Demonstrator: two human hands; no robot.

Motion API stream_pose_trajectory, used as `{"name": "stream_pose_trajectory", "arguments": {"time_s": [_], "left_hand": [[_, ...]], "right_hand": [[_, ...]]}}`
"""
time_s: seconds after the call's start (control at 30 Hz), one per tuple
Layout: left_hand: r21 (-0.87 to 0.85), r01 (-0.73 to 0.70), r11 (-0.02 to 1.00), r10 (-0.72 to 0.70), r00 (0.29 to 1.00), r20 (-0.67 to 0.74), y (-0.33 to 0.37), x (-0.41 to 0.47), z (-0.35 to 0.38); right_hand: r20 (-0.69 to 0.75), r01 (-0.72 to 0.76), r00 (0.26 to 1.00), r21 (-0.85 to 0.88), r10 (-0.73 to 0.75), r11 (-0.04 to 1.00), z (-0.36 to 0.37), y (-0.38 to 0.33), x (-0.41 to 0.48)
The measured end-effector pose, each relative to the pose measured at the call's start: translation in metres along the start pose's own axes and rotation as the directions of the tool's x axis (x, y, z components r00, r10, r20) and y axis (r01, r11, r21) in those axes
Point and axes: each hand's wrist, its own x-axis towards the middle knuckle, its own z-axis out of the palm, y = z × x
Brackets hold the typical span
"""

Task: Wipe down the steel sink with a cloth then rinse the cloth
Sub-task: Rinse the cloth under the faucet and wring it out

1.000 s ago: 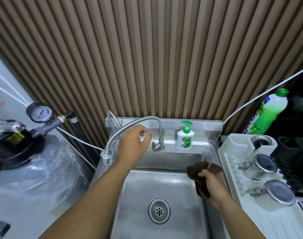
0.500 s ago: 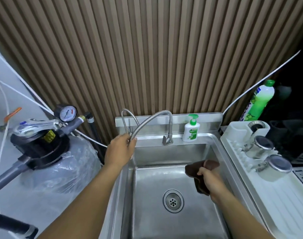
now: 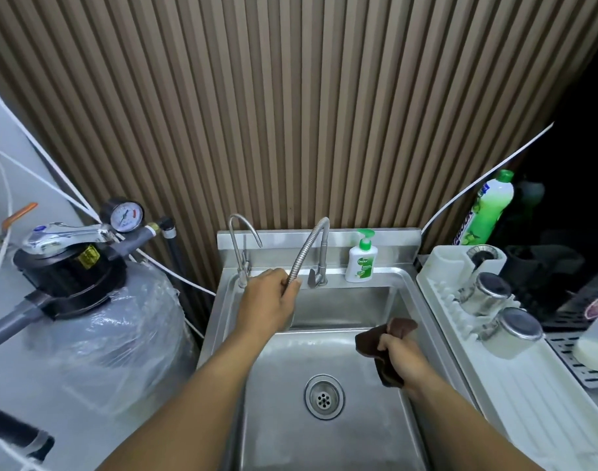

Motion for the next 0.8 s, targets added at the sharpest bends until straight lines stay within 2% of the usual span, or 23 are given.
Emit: {"name": "stream_pose_trajectory", "arguments": {"time_s": [0.13, 0.4, 0.63, 0.8], "left_hand": [[-0.055, 0.035, 0.998, -0.032, 0.998, 0.057, 0.035, -0.008, 0.021], [-0.146, 0.082, 0.986, -0.064, 0.99, 0.124, 0.089, -0.007, 0.065], [-0.234, 0.11, 0.966, -0.066, 0.98, 0.19, 0.073, -0.007, 0.069], [-0.284, 0.09, 0.955, -0.023, 0.973, 0.231, 0.061, -0.006, 0.066]], "right_hand": [[0.021, 0.016, 1.0, 0.023, -0.017, 1.0, -0.013, 0.001, 0.001], [0.059, -0.041, 0.997, -0.027, 0.042, 0.999, -0.02, 0.012, 0.002], [0.101, -0.145, 0.983, -0.061, 0.15, 0.988, -0.017, 0.026, 0.002], [0.109, -0.214, 0.972, 0.044, 0.209, 0.976, 0.001, 0.031, -0.003]]}}
